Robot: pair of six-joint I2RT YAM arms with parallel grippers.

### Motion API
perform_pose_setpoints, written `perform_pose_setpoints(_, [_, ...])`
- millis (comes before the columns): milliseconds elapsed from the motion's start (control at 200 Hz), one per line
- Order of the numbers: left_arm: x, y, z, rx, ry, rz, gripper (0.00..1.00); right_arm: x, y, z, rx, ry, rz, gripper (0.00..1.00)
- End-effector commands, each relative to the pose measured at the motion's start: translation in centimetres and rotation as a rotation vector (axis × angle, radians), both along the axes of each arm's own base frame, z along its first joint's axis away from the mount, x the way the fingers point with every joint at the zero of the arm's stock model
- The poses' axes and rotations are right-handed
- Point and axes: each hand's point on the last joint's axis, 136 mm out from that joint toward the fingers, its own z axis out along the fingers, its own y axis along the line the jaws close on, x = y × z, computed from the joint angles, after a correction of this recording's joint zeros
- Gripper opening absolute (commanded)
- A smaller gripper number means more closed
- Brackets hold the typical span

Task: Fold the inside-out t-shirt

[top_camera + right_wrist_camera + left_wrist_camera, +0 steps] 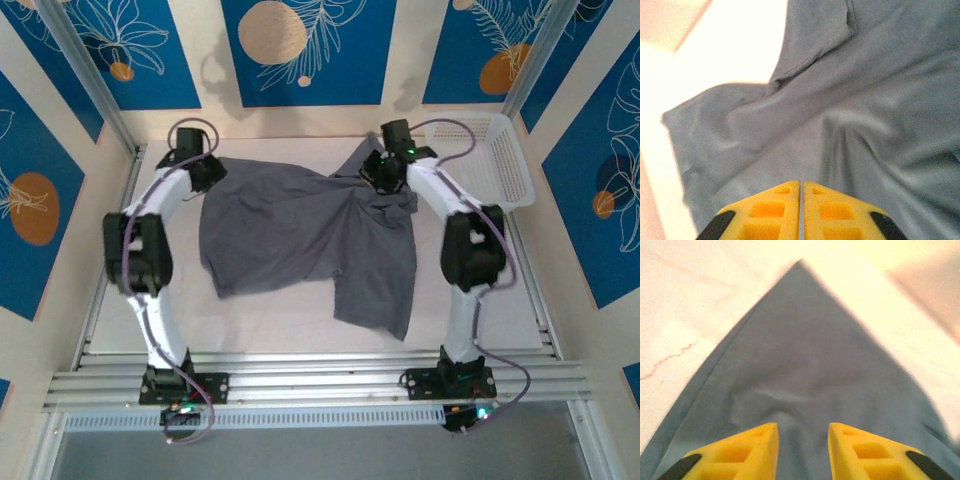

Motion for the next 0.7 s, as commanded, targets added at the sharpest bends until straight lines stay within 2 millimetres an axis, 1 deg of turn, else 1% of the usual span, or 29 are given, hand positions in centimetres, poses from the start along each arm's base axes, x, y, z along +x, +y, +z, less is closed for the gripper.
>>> perform_pose_setpoints(0, [-5.0, -2.5, 11.5, -0.071, -0.264, -0.100, 0.39, -7.3, -3.2, 2.3, -0.054, -0.027, -0.052, 0.19])
perform_pose_setpoints(25, [-6.6, -3.0, 12.3, -0.077, -0.282, -0.120, 0.41, -9.3, -4.3, 2.0, -0.067, -0.022, -0.081, 0.20])
perform_pose_setpoints(85, [-10.3, -4.3, 13.0, -0.077, -0.301, -0.178, 0.43, -14.4, -6.8, 0.2, -0.098, 0.008, -0.147, 0.23])
perform_pose_setpoints(110, [-11.8, -4.9, 12.8, -0.070, -0.299, -0.204, 0.43, -16.5, -7.6, -0.6, -0.104, 0.024, -0.167, 0.24])
perform_pose_setpoints(120, [-12.4, -5.1, 12.7, -0.066, -0.296, -0.214, 0.43, -17.4, -7.9, -1.6, -0.115, 0.052, -0.174, 0.24])
perform_pose_setpoints(125, [-12.8, -5.3, 12.7, -0.066, -0.297, -0.221, 0.43, -17.8, -8.1, -1.2, -0.110, 0.037, -0.178, 0.24])
perform_pose_setpoints(130, [-13.1, -5.4, 12.7, -0.065, -0.296, -0.226, 0.43, -18.2, -8.2, -1.4, -0.109, 0.040, -0.181, 0.24])
perform_pose_setpoints(140, [-13.6, -5.5, 12.5, -0.060, -0.292, -0.236, 0.44, -19.1, -8.4, -2.3, -0.116, 0.066, -0.183, 0.24])
perform_pose_setpoints(150, [-14.2, -5.8, 12.4, -0.057, -0.292, -0.249, 0.44, -19.8, -8.6, -2.5, -0.114, 0.069, -0.192, 0.24])
perform_pose_setpoints(160, [-14.8, -6.1, 12.2, -0.055, -0.286, -0.262, 0.44, -20.8, -9.0, -3.1, -0.118, 0.088, -0.200, 0.24])
perform_pose_setpoints(185, [-16.2, -6.7, 11.9, -0.048, -0.281, -0.292, 0.44, -22.8, -9.4, -3.9, -0.114, 0.113, -0.211, 0.24])
perform_pose_setpoints(190, [-16.5, -6.8, 11.8, -0.047, -0.279, -0.298, 0.44, -23.6, -9.6, -4.3, -0.112, 0.125, -0.216, 0.24])
perform_pose_setpoints(195, [-16.8, -7.1, 11.8, -0.047, -0.281, -0.306, 0.44, -23.6, -9.6, -4.3, -0.112, 0.125, -0.216, 0.24])
perform_pose_setpoints(215, [-17.9, -7.5, 11.4, -0.043, -0.272, -0.332, 0.44, -25.1, -9.9, -5.1, -0.109, 0.153, -0.224, 0.24])
perform_pose_setpoints(220, [-18.1, -7.7, 11.3, -0.043, -0.270, -0.340, 0.45, -25.9, -10.0, -5.4, -0.109, 0.168, -0.225, 0.24])
perform_pose_setpoints(230, [-18.6, -7.9, 11.1, -0.042, -0.267, -0.353, 0.45, -26.2, -10.1, -5.6, -0.107, 0.173, -0.227, 0.24])
perform_pose_setpoints(280, [-21.0, -9.1, 9.9, -0.041, -0.241, -0.419, 0.46, -29.7, -10.3, -7.1, -0.093, 0.258, -0.220, 0.26])
perform_pose_setpoints(345, [-24.0, -10.5, 8.2, -0.053, -0.186, -0.512, 0.49, -33.2, -10.0, -8.5, -0.064, 0.357, -0.196, 0.30])
perform_pose_setpoints(415, [-26.8, -12.3, 6.2, -0.095, -0.102, -0.628, 0.57, -35.9, -9.5, -9.6, -0.037, 0.461, -0.176, 0.31])
perform_pose_setpoints(515, [-29.7, -13.7, 2.7, -0.078, 0.064, -0.713, 0.57, -38.3, -8.9, -11.4, -0.042, 0.615, -0.141, 0.32])
perform_pose_setpoints(560, [-30.7, -14.1, 1.5, -0.056, 0.108, -0.735, 0.58, -38.8, -8.3, -12.2, -0.038, 0.659, -0.118, 0.32])
perform_pose_setpoints(615, [-31.3, -14.8, 0.8, -0.057, 0.117, -0.751, 0.59, -38.9, -7.5, -13.0, -0.037, 0.686, -0.090, 0.34])
perform_pose_setpoints(695, [-31.5, -15.6, 0.2, -0.078, 0.115, -0.755, 0.59, -38.1, -7.0, -13.1, -0.080, 0.670, -0.060, 0.36])
